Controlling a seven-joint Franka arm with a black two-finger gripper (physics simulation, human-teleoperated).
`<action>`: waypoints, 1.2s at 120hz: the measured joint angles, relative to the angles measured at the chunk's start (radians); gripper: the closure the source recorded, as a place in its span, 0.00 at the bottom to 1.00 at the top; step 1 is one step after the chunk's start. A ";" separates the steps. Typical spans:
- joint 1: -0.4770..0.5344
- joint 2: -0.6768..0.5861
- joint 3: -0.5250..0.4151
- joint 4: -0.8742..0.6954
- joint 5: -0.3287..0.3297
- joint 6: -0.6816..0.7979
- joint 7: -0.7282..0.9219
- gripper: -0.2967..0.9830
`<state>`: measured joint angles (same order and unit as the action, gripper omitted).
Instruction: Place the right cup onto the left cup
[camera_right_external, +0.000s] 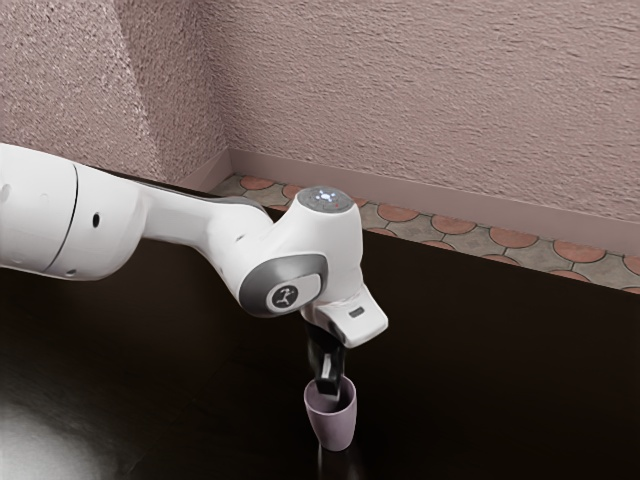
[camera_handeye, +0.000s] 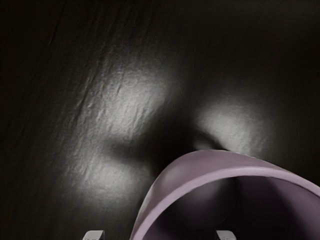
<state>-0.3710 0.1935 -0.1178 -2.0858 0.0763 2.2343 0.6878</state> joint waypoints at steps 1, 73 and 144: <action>0.000 0.000 0.000 0.000 0.000 0.000 -0.001 0.64; 0.005 -0.021 0.000 -0.003 0.010 -0.013 -0.054 0.84; 0.210 0.032 0.015 0.308 0.041 -0.158 -0.039 0.85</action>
<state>-0.1612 0.2260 -0.1032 -1.7775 0.1177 2.0763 0.6489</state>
